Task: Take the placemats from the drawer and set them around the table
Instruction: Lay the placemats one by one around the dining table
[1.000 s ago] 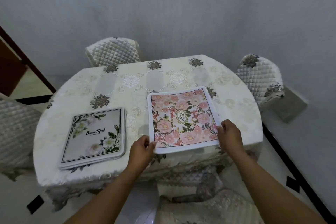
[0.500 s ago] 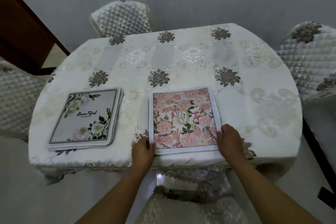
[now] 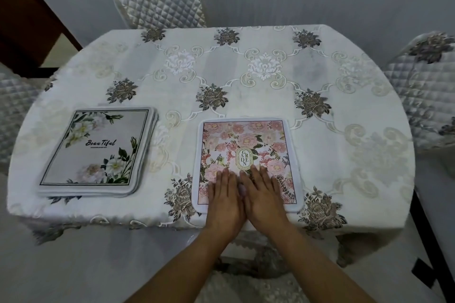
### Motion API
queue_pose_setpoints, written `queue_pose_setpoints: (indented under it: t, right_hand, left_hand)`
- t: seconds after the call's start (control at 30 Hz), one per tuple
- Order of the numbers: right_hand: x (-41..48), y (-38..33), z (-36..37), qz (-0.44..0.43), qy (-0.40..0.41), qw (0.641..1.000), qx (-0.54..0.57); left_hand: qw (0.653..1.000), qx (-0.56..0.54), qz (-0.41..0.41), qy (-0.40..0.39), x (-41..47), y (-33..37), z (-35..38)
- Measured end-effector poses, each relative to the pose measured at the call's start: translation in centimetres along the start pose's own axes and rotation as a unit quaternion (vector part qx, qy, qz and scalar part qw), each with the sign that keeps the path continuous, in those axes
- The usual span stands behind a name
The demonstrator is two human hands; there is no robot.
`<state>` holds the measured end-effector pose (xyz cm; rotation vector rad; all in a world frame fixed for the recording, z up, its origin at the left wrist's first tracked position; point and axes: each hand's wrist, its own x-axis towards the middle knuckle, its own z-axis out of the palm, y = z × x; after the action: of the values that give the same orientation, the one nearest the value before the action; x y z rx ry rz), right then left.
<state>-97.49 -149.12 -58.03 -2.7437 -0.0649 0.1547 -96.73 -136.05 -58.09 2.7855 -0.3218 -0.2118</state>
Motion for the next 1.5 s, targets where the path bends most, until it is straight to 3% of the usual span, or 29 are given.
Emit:
queue_pose_setpoints:
  t: [0.27,0.57,0.87,1.03,1.17,1.5]
  right_hand:
    - [-0.2,2.4,0.7,-0.007,0.004,0.997,-0.075]
    - [-1.3,6.6,-1.6,0.031,-0.018,0.997,-0.069]
    - [13.5,2.3,-3.7,-0.075,-0.028,0.994,-0.077]
    - [19.3,2.1,-3.2,-0.070,-0.065,0.992,-0.087]
    - [19.4,4.2,-2.4,-0.100,-0.024,0.990,-0.092]
    - [15.9,11.3,-4.0,0.017,0.015,0.998,-0.065]
  left_hand:
    - [0.995,0.078,0.059,-0.013,0.0,-2.9,0.5]
    - [0.995,0.080,0.044,-0.030,-0.2,-7.0,-1.3]
    - [0.999,0.004,0.052,0.013,13.2,-3.1,-3.0]
    - [0.994,0.046,0.100,-0.021,19.4,-3.6,-1.9]
    - [0.991,0.069,0.118,0.009,20.1,-5.8,-2.1]
    - [0.998,0.055,0.039,0.010,18.3,-9.9,-3.2]
